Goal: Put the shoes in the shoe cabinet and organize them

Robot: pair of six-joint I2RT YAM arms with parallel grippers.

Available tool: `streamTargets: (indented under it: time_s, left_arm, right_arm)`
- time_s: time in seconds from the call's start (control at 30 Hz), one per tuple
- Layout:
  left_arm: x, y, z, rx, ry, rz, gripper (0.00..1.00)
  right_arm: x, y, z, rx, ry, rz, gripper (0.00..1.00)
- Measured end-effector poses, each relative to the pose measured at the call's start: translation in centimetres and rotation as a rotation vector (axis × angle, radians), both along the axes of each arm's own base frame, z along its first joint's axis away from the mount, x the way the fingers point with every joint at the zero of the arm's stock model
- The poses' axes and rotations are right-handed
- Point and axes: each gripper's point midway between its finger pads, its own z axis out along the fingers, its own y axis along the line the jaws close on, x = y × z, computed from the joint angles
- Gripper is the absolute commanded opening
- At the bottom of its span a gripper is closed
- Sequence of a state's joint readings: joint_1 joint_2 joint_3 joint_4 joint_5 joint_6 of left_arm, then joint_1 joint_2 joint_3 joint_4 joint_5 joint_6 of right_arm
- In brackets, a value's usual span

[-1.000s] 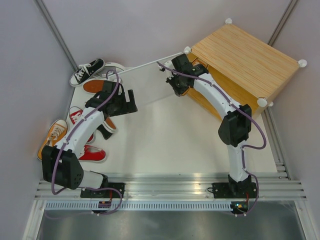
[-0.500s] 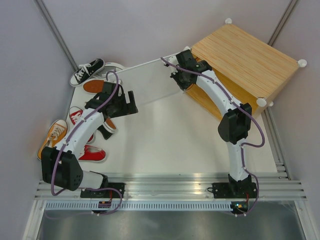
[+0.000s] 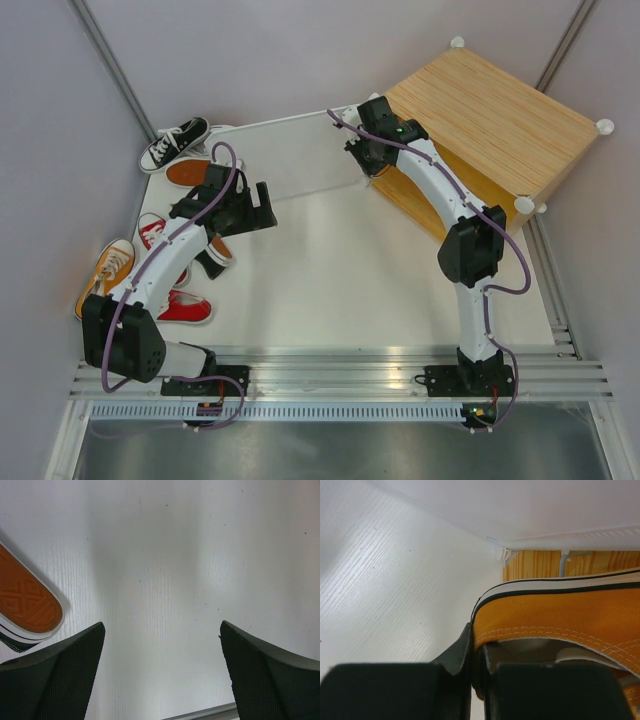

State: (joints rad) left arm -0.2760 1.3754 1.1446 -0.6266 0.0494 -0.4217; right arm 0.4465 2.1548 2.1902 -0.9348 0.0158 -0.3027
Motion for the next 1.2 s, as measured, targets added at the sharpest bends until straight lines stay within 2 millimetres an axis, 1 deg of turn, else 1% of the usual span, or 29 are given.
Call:
streamTargets:
  time_s: [0.03, 0.13, 0.17, 0.2, 0.37, 0.5, 0.53, 0.63, 0.67, 0.7, 0.83, 0.93, 1.2]
  left_arm:
    - [0.0, 0.0, 0.0, -0.002, 0.001, -0.002, 0.98]
    - [0.0, -0.1, 0.0, -0.004, 0.001, -0.003, 0.98]
    - [0.0, -0.1, 0.0, -0.004, 0.001, -0.003, 0.98]
    - [0.0, -0.1, 0.0, -0.004, 0.001, -0.003, 0.98]
    - [-0.1, -0.1, 0.0, -0.004, 0.002, -0.003, 0.98]
    - [-0.1, -0.1, -0.2, -0.003, 0.006, -0.003, 0.98]
    - [-0.2, -0.1, -0.2, -0.003, 0.007, -0.004, 0.98]
    - [-0.2, -0.1, -0.2, -0.003, 0.007, -0.004, 0.98]
    - [-0.2, -0.1, -0.2, -0.003, 0.007, -0.004, 0.98]
    - [-0.2, -0.1, -0.2, -0.003, 0.007, -0.004, 0.98]
    - [-0.2, -0.1, -0.2, -0.003, 0.007, -0.004, 0.98]
    - [-0.2, -0.1, -0.2, -0.004, 0.007, -0.005, 0.98]
    - [-0.3, -0.2, -0.4, -0.007, 0.012, -0.008, 0.98]
  right_arm:
    - [0.1, -0.1, 0.0, 0.003, -0.002, -0.003, 0.11]
    - [0.3, 0.0, 0.2, 0.011, -0.010, -0.012, 0.21]
    - [0.5, 0.0, 0.3, 0.012, -0.018, -0.015, 0.26]
    - [0.7, 0.0, 0.5, 0.014, -0.031, -0.017, 0.28]
    - [1.8, -0.4, 2.4, 0.023, -0.113, -0.044, 0.31]
    - [2.2, -1.0, 2.8, 0.016, -0.140, -0.068, 0.36]
    - [2.3, -1.1, 2.9, 0.014, -0.148, -0.073, 0.38]
    - [2.4, -1.5, 3.5, 0.006, -0.172, -0.087, 0.49]
    - [2.4, -1.7, 3.6, 0.000, -0.177, -0.089, 0.55]
    - [2.3, -2.0, 3.8, -0.007, -0.180, -0.098, 0.56]
    - [2.0, -2.7, 4.2, -0.022, -0.190, -0.115, 0.58]
    - [1.9, -2.9, 4.5, -0.016, -0.191, -0.123, 0.60]
    - [1.1, -3.3, 5.6, 0.018, -0.199, -0.150, 0.57]
